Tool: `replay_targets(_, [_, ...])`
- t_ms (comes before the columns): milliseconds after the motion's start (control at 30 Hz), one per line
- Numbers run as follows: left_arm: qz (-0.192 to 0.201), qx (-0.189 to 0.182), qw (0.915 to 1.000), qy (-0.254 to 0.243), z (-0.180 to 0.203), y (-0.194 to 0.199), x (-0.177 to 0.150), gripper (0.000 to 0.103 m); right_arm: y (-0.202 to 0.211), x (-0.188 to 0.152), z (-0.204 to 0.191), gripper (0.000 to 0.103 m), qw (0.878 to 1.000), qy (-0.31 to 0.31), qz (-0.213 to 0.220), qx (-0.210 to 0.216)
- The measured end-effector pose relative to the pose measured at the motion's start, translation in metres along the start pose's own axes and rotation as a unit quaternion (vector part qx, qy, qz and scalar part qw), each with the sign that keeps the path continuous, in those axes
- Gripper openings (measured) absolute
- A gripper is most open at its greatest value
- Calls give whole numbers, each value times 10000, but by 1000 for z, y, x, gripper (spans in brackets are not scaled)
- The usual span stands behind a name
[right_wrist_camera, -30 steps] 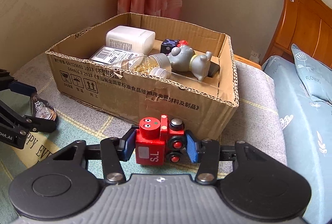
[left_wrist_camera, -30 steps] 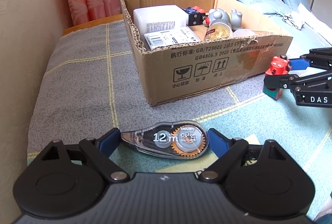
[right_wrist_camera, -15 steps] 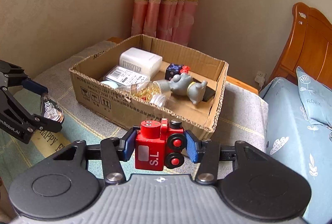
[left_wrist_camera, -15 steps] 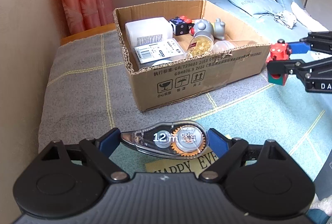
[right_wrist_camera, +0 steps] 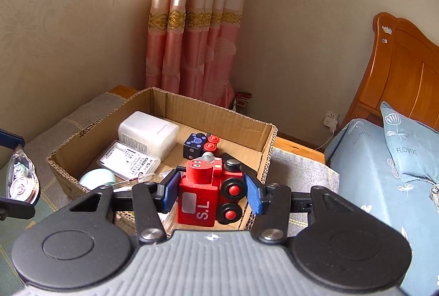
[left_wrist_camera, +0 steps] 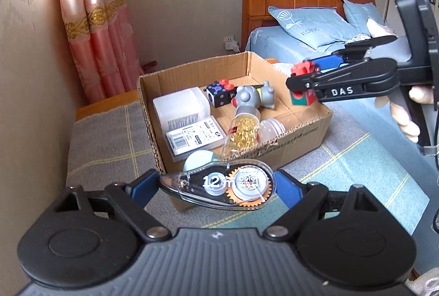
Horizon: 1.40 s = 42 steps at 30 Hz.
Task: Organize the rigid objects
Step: 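Carry the train into the box and open the right gripper while the left lifts the tape, then lower the correction tape into the box and open the left gripper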
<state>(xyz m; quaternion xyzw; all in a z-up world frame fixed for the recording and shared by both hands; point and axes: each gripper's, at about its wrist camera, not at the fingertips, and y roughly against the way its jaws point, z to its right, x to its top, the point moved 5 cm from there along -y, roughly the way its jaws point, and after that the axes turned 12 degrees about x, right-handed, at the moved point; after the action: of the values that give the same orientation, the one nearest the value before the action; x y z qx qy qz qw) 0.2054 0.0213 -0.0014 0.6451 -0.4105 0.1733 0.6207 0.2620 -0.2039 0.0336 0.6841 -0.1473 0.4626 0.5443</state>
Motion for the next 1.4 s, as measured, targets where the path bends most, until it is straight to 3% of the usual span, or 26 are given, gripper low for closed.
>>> replay_targets(267, [161,-8,9997,-191,4,-11,31,89,-1,-4,-7,103,10000,39,-21,-5])
replay_targets(667, [153,-176,9995,-233,17,-55,93,89,16,-14,-5,103,9998,-141,-117,-91])
replay_targets(900, [114,-52,9999,-51,30,-91,123,92,24,-20,2,103,9994,-308,-97,-152])
replay_targets(1033, [267,96,9995,116,31,-86,120,100,30,-24,4,103,9991,-376,-96,-183])
replay_targets(1267, [708,442,9954,473,18,-39,95,102,38,-29,5,103,9959,-818,-206,-327])
replay_targets(1400, [636,1295,9885,458,13,-17,70,102,42,-34,3,103,9903,-1233,-347,-533])
